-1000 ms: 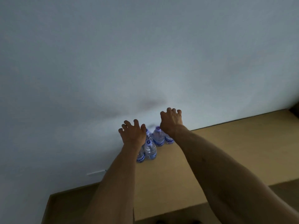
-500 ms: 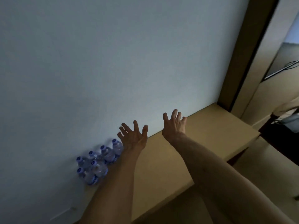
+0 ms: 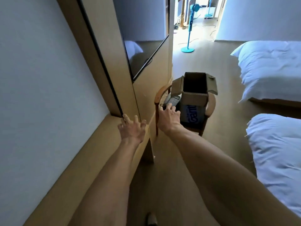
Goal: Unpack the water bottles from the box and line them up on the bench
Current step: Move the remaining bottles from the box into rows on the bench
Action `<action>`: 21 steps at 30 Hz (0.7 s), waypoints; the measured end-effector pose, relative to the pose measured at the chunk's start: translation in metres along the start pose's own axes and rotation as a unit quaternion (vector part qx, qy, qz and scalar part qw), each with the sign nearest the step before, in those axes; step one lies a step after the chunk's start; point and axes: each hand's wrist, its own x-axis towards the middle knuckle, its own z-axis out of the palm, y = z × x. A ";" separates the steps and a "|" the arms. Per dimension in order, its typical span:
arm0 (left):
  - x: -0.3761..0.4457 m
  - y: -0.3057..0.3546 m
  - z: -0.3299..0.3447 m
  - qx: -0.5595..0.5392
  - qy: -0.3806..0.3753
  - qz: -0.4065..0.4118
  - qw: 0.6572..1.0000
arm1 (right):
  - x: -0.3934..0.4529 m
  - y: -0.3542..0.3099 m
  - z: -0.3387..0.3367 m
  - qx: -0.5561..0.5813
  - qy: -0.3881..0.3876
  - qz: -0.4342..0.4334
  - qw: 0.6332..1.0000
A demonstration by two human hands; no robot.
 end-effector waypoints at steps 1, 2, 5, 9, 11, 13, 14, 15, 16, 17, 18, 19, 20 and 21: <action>0.014 0.027 0.004 0.001 0.001 0.024 1.000 | 0.012 0.023 0.000 -0.001 0.000 0.019 1.000; 0.029 0.052 0.008 0.000 0.003 0.045 0.999 | 0.024 0.044 0.001 -0.005 0.000 0.035 0.999; 0.081 0.119 0.023 -0.007 0.001 0.104 0.995 | 0.062 0.102 0.005 -0.010 -0.004 0.087 0.996; 0.155 0.184 0.046 -0.002 -0.014 0.155 0.988 | 0.127 0.157 0.010 -0.005 -0.017 0.138 0.990; 0.190 0.206 0.058 -0.001 -0.036 0.168 0.985 | 0.158 0.172 0.014 0.001 -0.035 0.157 0.987; 0.225 0.224 0.067 -0.006 -0.057 0.171 0.984 | 0.189 0.182 0.019 0.015 -0.049 0.172 0.984; 0.241 0.234 0.070 -0.005 -0.068 0.168 0.983 | 0.204 0.188 0.021 0.022 -0.050 0.179 0.982; 0.255 0.243 0.074 -0.006 -0.076 0.165 0.983 | 0.217 0.194 0.024 0.030 -0.045 0.183 0.982; 0.268 0.252 0.078 -0.006 -0.081 0.166 0.983 | 0.229 0.201 0.027 0.034 -0.044 0.184 0.981; 0.276 0.261 0.081 0.003 -0.086 0.175 0.981 | 0.238 0.207 0.030 0.037 -0.050 0.187 0.980; 0.283 0.270 0.083 0.013 -0.083 0.192 0.978 | 0.248 0.214 0.033 0.042 -0.057 0.188 0.980; 0.292 0.280 0.086 0.021 -0.076 0.212 0.974 | 0.260 0.223 0.035 0.048 -0.060 0.190 0.979; 0.303 0.290 0.087 0.032 -0.074 0.222 0.972 | 0.273 0.232 0.035 0.053 -0.069 0.194 0.977; 0.315 0.303 0.088 0.038 -0.077 0.219 0.972 | 0.286 0.242 0.035 0.062 -0.076 0.199 0.975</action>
